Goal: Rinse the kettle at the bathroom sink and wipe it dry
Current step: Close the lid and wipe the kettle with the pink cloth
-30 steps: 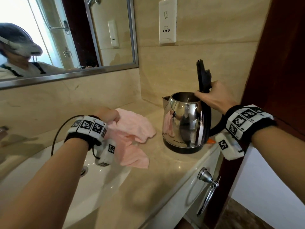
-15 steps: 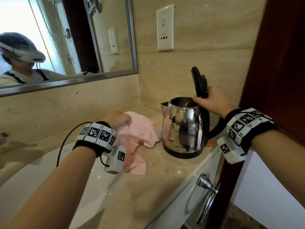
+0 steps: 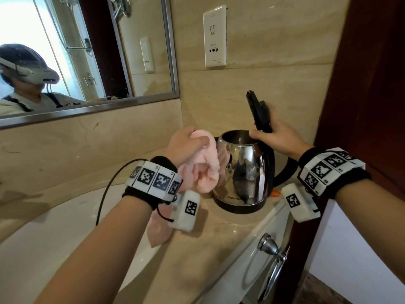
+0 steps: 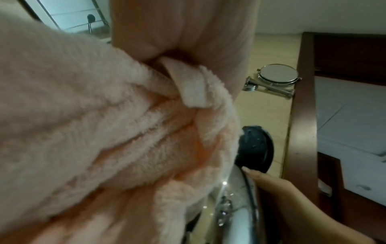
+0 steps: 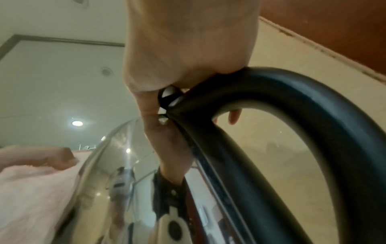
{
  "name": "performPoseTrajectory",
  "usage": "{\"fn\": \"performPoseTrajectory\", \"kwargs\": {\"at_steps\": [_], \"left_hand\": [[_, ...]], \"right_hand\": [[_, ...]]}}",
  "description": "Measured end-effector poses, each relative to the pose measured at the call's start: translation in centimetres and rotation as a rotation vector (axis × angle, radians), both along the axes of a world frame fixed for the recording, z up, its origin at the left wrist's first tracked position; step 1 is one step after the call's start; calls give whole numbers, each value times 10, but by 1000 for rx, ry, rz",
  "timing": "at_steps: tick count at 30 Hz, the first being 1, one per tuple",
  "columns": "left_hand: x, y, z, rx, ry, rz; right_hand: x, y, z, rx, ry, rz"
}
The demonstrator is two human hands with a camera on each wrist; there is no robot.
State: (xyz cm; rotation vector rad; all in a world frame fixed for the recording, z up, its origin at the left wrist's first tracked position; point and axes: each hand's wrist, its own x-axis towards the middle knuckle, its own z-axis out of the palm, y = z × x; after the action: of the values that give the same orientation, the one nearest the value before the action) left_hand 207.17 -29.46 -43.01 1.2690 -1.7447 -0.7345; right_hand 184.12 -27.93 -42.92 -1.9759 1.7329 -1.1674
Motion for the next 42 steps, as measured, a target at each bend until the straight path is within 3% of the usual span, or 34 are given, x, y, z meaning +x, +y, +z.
{"fn": "performPoseTrajectory", "kwargs": {"at_steps": [4,10,14,19,23,28,33,39,42], "left_hand": [[-9,1,2,19,-37,-13],[-9,6,-7,13,-81,-16],[-9,8,-9,-3,-96,-10],[-11,9,-11,-1,-85,-5],[-11,9,-13,7,-94,20],[-20,16,-11,-42,-137,73],[-30,27,-18,-235,-100,89],[-42,45,-25,-331,-16,37],[-50,52,-30,-359,-71,-9]], "right_hand": [[-6,4,6,-20,-78,139],[-3,-3,14,69,49,230],[-1,-2,19,173,-2,301],[3,-3,15,140,176,171],[6,-2,15,142,112,187],[5,-3,11,118,210,119],[6,-2,11,106,237,107],[7,-7,9,86,218,113],[6,-6,7,68,183,111]]}}
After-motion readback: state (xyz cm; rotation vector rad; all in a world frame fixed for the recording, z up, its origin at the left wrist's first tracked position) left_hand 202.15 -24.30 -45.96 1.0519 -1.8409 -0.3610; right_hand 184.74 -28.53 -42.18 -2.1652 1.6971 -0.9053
